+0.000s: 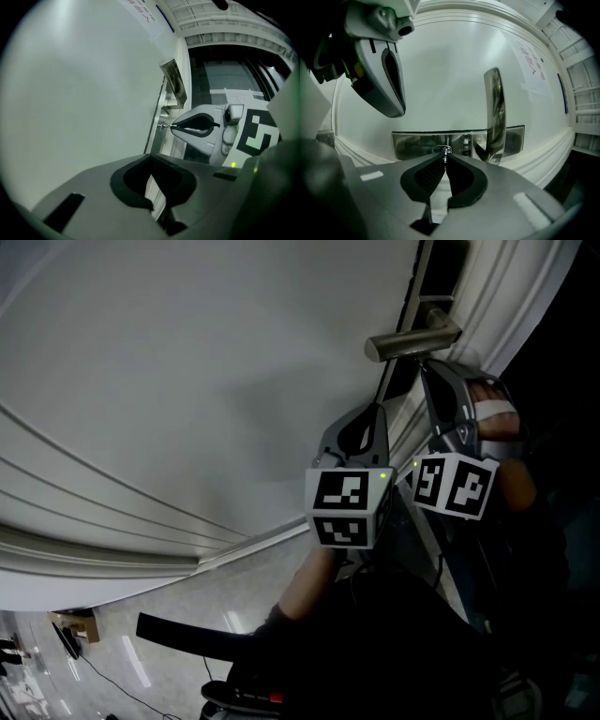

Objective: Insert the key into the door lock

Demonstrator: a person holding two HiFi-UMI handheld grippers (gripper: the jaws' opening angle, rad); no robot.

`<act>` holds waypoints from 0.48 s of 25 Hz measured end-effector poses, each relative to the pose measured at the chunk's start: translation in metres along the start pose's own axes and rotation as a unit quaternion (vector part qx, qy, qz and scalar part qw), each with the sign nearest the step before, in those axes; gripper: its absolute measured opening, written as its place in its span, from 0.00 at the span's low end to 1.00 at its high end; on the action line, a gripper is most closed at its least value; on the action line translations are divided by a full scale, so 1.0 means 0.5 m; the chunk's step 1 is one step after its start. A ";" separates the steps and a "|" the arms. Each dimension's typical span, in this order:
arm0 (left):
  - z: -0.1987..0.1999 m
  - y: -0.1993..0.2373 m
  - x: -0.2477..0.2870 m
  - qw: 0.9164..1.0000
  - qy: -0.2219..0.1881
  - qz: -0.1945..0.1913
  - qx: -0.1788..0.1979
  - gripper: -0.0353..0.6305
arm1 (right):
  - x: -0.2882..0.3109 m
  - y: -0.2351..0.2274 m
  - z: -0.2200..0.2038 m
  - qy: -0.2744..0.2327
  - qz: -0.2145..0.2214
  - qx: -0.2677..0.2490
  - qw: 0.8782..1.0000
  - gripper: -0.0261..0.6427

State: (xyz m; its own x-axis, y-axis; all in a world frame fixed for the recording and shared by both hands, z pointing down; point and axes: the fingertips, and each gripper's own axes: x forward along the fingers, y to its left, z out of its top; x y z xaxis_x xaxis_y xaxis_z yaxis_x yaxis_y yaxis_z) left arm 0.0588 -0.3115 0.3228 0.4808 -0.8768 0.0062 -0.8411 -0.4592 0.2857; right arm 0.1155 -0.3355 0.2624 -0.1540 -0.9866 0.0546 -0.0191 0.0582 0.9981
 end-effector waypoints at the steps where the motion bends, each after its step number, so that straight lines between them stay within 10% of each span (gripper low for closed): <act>1: -0.001 0.000 0.000 1.000 0.000 0.000 0.000 0.05 | 0.000 0.000 0.000 0.000 0.000 0.000 1.000 0.06; 12: 0.000 0.000 0.003 1.000 -0.001 -0.002 -0.002 0.05 | 0.000 0.000 -0.001 0.000 0.000 -0.001 1.000 0.06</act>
State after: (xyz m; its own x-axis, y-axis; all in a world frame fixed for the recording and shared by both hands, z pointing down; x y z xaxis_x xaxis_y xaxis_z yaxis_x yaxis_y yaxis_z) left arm 0.0593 -0.3127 0.3229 0.4830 -0.8756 0.0031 -0.8384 -0.4613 0.2904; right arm 0.1158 -0.3358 0.2625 -0.1546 -0.9865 0.0541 -0.0163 0.0573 0.9982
